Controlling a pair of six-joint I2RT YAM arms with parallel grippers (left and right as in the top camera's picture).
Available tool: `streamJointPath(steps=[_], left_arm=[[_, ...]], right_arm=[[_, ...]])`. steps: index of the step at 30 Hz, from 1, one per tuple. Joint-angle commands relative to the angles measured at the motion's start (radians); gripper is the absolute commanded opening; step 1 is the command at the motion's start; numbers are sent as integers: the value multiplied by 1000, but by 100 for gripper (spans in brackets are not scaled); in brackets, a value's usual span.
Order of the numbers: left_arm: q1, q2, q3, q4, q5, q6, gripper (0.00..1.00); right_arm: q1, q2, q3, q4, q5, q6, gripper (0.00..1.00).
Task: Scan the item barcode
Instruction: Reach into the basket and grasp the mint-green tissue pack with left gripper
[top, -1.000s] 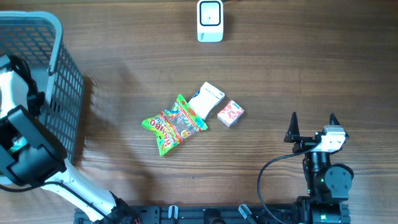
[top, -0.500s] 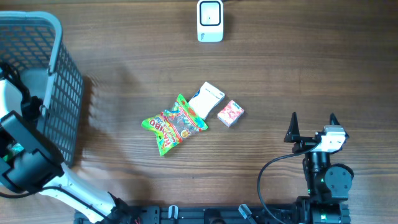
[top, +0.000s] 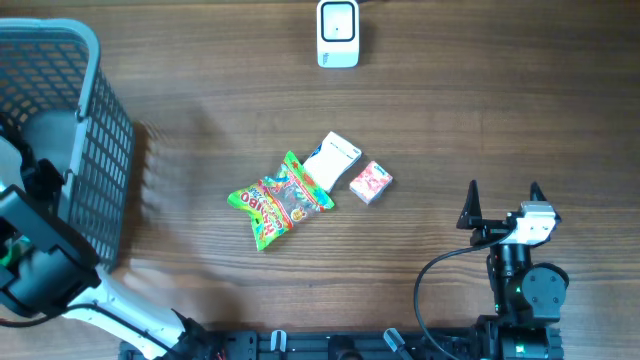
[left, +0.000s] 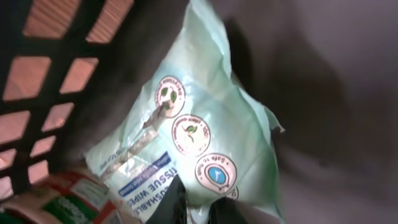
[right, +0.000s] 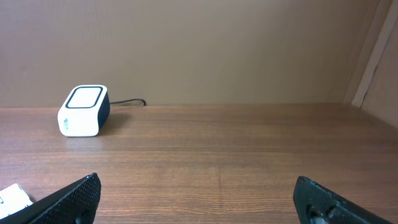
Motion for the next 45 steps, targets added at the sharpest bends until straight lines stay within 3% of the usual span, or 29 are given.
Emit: streamJointPath(steps=[1, 6, 9, 11, 16, 20, 24, 27, 29, 32, 33, 34, 35, 36, 37, 38, 40, 41, 42, 43, 44, 45], left_arm=[[-44, -124, 83, -40, 187, -66, 4], [-78, -359, 127, -48, 438, -66, 4], [-74, -488, 127, -47, 449, -85, 4], [-74, -479, 118, -74, 335, -84, 100], [-74, -357, -1, -55, 196, -58, 100], [-72, -158, -72, -64, 88, -58, 99], [-78, -58, -72, -77, 66, -58, 95], [-69, -40, -80, -61, 41, -59, 84], [-69, -40, -99, -34, 43, -59, 66], [-70, -40, -106, -16, 56, -58, 61], [-69, -40, -106, -16, 56, -58, 62], [-69, -40, -106, -14, 56, -58, 72], [-69, -40, -110, -3, 56, -58, 92], [-69, -40, -116, 7, 56, -58, 93], [-69, -40, -126, 22, 56, -58, 89], [-69, -40, -138, 34, 56, -58, 74], [-69, -40, -172, 59, 56, -54, 59], [-69, -40, -190, 69, 56, -54, 47], [-69, -40, -192, 68, 56, -54, 26], [-70, -40, -192, 62, 56, -55, 12], [-70, -40, -189, 58, 56, -55, 4], [-70, -40, -183, 57, 56, -55, 4]], right_arm=[[5, -7, -1, 6, -1, -14, 100], [5, -7, -1, 6, -1, -14, 100], [5, -7, -1, 6, -1, -14, 100], [5, -7, -1, 6, -1, -14, 100], [5, -7, -1, 6, -1, -14, 100], [5, -7, -1, 6, -1, -14, 100], [5, -7, -1, 6, -1, -14, 100], [5, -7, -1, 6, -1, -14, 100], [5, -7, -1, 6, -1, -13, 100], [5, -7, -1, 6, -1, -14, 99], [5, -7, -1, 6, -1, -14, 100], [5, -7, -1, 6, -1, -14, 100], [5, -7, -1, 6, -1, -13, 100], [5, -7, -1, 6, -1, -13, 100], [5, -7, -1, 6, -1, -14, 100], [5, -7, -1, 6, -1, -13, 100], [5, -7, -1, 6, -1, -14, 100], [5, -7, -1, 6, -1, -14, 100], [5, -7, -1, 6, -1, -14, 100], [5, -7, -1, 6, -1, -14, 100], [5, -7, -1, 6, -1, -14, 100], [5, -7, -1, 6, -1, -14, 100]])
